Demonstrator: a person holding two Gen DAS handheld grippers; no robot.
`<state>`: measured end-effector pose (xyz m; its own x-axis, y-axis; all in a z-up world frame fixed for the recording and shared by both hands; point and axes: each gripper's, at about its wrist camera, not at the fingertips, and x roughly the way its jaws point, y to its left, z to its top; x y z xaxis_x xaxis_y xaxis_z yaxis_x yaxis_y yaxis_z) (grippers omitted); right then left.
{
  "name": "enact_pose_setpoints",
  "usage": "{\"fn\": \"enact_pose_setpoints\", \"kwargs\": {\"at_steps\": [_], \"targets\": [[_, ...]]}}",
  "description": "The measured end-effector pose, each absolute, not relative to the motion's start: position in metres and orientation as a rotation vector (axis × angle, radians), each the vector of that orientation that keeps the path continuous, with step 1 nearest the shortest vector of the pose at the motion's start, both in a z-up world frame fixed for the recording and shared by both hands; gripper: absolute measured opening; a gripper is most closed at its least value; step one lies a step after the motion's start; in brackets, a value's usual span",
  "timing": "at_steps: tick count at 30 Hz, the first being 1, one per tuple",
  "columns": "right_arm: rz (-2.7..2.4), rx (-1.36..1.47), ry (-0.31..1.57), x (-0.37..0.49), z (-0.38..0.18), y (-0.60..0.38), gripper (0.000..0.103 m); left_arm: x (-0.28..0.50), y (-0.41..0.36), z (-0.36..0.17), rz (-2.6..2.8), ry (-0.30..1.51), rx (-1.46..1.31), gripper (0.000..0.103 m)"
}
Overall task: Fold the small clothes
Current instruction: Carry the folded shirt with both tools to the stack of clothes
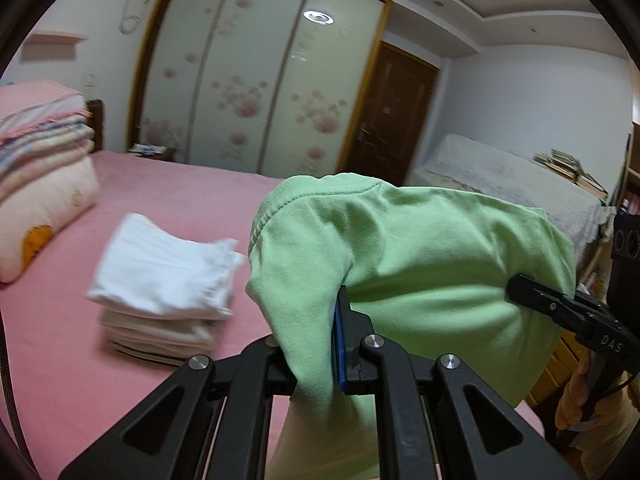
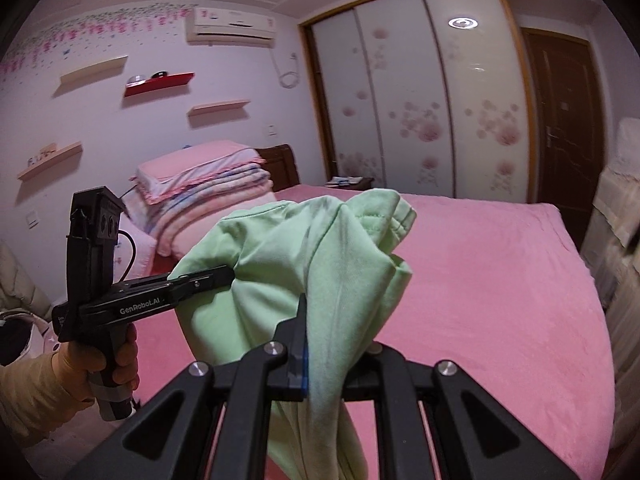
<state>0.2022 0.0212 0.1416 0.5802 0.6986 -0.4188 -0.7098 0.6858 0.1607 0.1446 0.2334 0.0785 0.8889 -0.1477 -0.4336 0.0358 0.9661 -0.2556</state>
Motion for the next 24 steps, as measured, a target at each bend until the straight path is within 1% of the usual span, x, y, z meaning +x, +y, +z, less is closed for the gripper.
{"fn": "enact_pose_setpoints", "kwargs": {"at_steps": [7, 12, 18, 24], "targets": [[0.913, -0.018, 0.473, 0.211, 0.157, 0.119, 0.008, 0.133, 0.327, 0.100, 0.025, 0.453, -0.207, 0.007], [0.962, 0.033, 0.499, 0.238, 0.161, 0.181, 0.008, 0.151, 0.389, 0.118, 0.096, 0.458, -0.151, 0.007], [0.991, 0.095, 0.518, 0.283, 0.155, 0.240, 0.008, 0.205, 0.442, 0.123, 0.172, 0.477, -0.088, 0.007], [0.987, 0.135, 0.547, 0.342, 0.137, 0.284, 0.009, 0.280, 0.474, 0.107, 0.206, 0.510, -0.078, 0.007]]}}
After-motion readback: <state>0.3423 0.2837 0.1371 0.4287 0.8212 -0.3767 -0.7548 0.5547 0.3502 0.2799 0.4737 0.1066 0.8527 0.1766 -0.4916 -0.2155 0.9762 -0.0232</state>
